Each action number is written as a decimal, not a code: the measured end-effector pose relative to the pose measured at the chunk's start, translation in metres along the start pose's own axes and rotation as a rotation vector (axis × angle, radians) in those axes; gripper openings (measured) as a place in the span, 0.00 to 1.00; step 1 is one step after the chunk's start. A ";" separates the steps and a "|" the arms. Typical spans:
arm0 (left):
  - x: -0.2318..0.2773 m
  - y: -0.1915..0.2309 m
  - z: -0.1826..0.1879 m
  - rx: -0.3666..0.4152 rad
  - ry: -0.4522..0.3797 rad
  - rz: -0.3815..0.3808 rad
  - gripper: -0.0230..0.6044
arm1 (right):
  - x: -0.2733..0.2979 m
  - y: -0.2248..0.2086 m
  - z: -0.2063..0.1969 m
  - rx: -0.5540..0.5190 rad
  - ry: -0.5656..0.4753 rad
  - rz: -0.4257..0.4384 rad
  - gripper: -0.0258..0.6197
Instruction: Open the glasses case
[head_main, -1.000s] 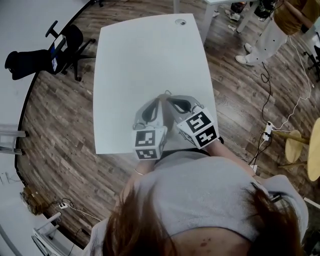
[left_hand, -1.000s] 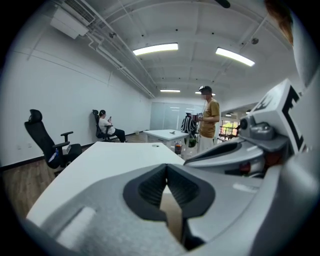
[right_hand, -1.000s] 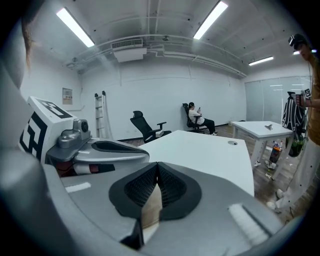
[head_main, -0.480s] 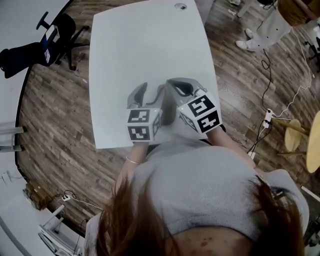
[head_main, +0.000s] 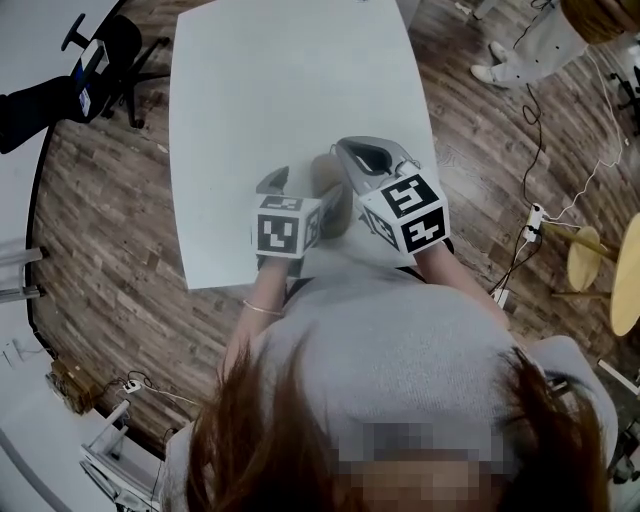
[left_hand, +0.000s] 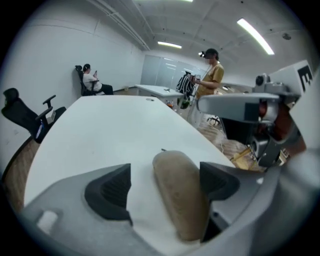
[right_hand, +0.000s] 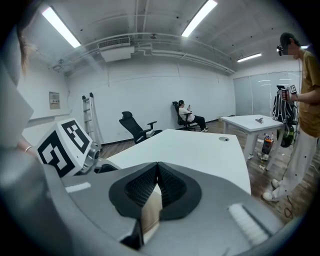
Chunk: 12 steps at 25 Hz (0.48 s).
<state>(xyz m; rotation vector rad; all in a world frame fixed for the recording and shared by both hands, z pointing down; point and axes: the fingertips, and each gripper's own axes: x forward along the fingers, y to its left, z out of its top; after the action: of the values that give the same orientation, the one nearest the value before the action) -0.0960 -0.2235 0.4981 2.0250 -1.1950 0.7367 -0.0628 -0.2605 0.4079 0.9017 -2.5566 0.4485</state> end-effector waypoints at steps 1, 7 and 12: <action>0.004 -0.002 -0.004 -0.006 0.021 -0.015 0.72 | -0.001 0.000 -0.001 0.003 -0.001 -0.003 0.05; 0.020 -0.023 -0.005 -0.019 0.056 -0.129 0.72 | -0.006 -0.008 0.000 0.025 -0.010 -0.032 0.05; 0.038 -0.050 -0.002 -0.011 0.087 -0.184 0.72 | -0.010 -0.013 -0.003 0.046 -0.020 -0.024 0.05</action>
<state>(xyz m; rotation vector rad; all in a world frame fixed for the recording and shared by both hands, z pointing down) -0.0348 -0.2240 0.5146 2.0403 -0.9474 0.7177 -0.0466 -0.2636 0.4083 0.9566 -2.5600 0.4952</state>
